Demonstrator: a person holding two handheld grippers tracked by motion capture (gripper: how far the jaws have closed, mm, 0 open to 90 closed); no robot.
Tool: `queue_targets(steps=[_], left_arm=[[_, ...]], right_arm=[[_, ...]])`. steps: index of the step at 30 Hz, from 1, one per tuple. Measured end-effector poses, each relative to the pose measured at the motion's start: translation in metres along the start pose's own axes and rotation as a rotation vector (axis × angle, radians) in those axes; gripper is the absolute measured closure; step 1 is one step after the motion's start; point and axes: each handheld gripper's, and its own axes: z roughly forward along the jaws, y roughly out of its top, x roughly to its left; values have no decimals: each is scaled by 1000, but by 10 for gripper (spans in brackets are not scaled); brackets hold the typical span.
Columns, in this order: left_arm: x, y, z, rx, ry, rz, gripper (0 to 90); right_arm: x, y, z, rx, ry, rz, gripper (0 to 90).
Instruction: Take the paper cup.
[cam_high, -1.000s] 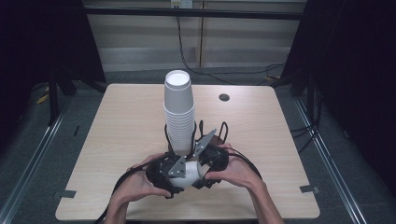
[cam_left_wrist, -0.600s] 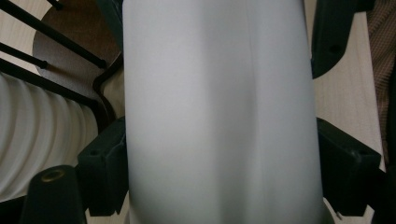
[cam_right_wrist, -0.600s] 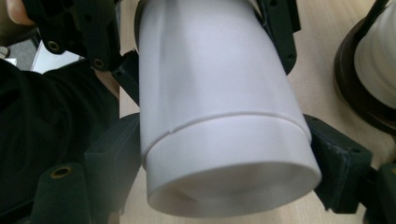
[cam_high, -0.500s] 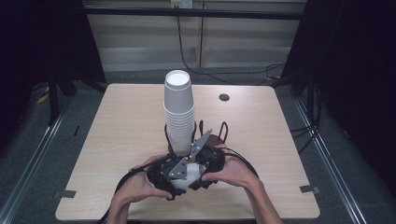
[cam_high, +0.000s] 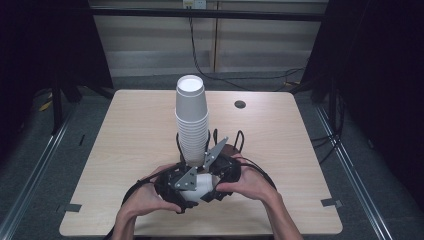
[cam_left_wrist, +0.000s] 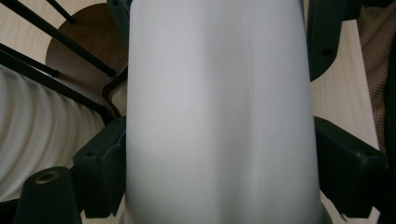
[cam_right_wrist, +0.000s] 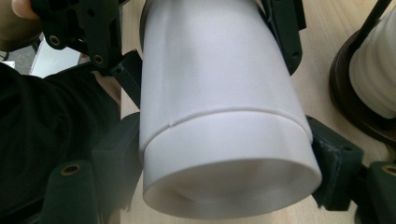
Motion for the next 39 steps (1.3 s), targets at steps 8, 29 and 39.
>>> queue_targets(steps=[8, 29, 39], left_arm=[[3, -4, -6, -75, -7, -26, 157], [5, -18, -29, -244, 50, -84, 160], [9, -30, -38, -336, 76, -160, 160]], right_arm=[[1, -1, -3, -13, -15, -10, 238], [-1, -9, -10, -72, -32, 10, 235], [-6, -25, -16, -128, -52, 61, 234]])
